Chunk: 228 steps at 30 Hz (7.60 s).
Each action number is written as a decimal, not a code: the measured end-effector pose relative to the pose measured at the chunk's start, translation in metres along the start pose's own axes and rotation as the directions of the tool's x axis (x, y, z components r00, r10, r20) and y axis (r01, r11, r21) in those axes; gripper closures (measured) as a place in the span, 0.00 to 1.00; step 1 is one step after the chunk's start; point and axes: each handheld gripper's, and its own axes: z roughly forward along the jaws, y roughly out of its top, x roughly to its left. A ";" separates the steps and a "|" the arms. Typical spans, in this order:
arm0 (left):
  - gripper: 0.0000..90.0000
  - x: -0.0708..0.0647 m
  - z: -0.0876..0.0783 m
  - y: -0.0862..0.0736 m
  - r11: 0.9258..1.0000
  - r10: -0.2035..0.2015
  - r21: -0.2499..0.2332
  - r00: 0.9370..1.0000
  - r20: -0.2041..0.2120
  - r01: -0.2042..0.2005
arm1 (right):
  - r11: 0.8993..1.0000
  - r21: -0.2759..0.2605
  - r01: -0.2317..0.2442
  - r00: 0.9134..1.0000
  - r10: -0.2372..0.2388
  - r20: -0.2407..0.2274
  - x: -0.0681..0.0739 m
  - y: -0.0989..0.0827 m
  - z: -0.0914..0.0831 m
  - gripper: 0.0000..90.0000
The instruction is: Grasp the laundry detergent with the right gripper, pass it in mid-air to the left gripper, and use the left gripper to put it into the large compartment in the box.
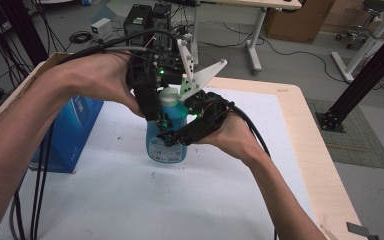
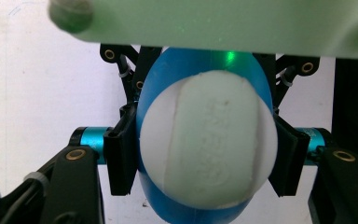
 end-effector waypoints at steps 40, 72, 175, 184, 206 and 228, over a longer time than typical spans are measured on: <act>0.42 0.014 -0.082 -0.039 0.979 -0.185 0.069 0.979 -0.090 0.191 | 0.975 0.213 -0.066 0.980 0.022 0.199 0.020 -0.023 -0.067 0.14; 0.42 0.016 -0.194 -0.146 0.795 -0.589 -0.029 0.760 -0.277 0.605 | 0.905 0.367 -0.213 0.930 0.073 0.359 0.019 -0.079 -0.085 0.14; 0.29 0.033 -0.042 -0.240 0.885 -0.420 0.128 0.886 -0.195 0.448 | 0.863 0.441 -0.246 0.933 0.087 0.350 0.031 -0.110 -0.064 0.14; 0.25 0.028 -0.059 -0.229 0.885 -0.411 0.137 0.885 -0.218 0.445 | 0.861 0.444 -0.247 0.933 0.087 0.350 0.032 -0.110 -0.066 0.14; 0.20 0.018 -0.089 -0.119 0.966 -0.208 0.104 0.950 -0.232 0.236 | 0.865 0.436 -0.247 0.929 0.084 0.360 0.037 -0.109 -0.073 0.14; 0.16 0.006 0.026 -0.024 0.979 -0.013 0.202 0.995 -0.100 0.033 | 0.867 0.436 -0.241 0.923 0.066 0.380 0.036 -0.093 -0.071 0.14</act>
